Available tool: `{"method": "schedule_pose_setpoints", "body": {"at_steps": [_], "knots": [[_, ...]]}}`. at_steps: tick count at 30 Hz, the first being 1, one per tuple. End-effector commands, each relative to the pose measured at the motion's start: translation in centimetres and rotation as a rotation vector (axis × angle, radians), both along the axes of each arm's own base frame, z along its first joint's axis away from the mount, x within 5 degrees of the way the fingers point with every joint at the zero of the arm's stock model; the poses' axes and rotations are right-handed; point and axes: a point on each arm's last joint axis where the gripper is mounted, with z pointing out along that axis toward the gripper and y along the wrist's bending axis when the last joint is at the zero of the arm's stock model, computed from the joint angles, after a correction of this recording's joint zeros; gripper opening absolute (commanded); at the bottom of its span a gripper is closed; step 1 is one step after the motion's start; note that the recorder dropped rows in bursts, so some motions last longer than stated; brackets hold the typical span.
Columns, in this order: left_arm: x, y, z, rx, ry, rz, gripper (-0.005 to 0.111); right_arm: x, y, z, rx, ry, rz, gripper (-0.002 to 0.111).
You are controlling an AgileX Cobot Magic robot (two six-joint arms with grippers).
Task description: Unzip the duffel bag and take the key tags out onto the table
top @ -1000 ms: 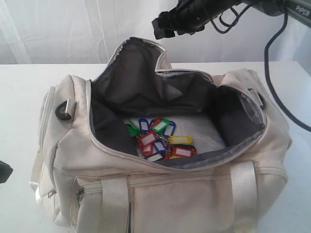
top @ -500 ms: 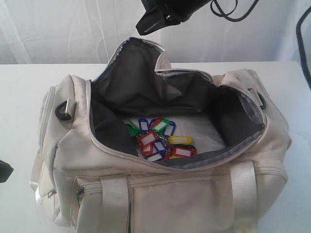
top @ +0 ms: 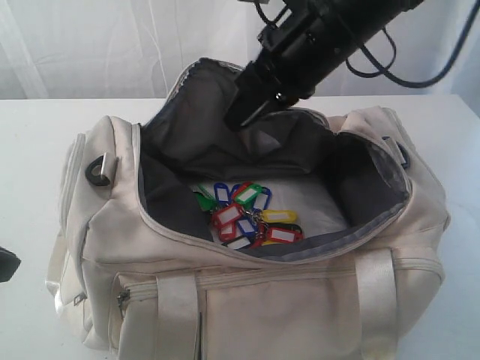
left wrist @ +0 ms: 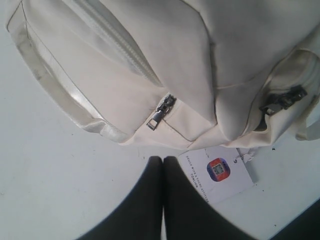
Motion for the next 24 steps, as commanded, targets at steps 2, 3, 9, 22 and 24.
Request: {"method": "schedule_pose_setpoints", "body": {"at_steps": [2,3,9,22,24], "knots": [[-0.3,-0.1,0.0,-0.014,0.012,-0.006,0.000,-2.0,-1.6,-3.7,-0.185,0.039,0.031,0.000],[-0.3,-0.1,0.0,-0.014,0.012,-0.006,0.000,-1.9,-1.9,-4.4,-0.214,0.039,0.006,0.000],[-0.3,-0.1,0.0,-0.014,0.012,-0.006,0.000,3.6,-3.0,-4.8,-0.249,-0.381,-0.446,0.000],[-0.3,-0.1,0.0,-0.014,0.012,-0.006,0.000,4.3,-4.7,0.0,-0.248,-0.477,-0.661,0.000],[-0.3,-0.1,0.0,-0.013,0.013,-0.007,0.000,1.1,-3.5,-0.1,-0.335,-0.413,-0.421,0.000]]}}
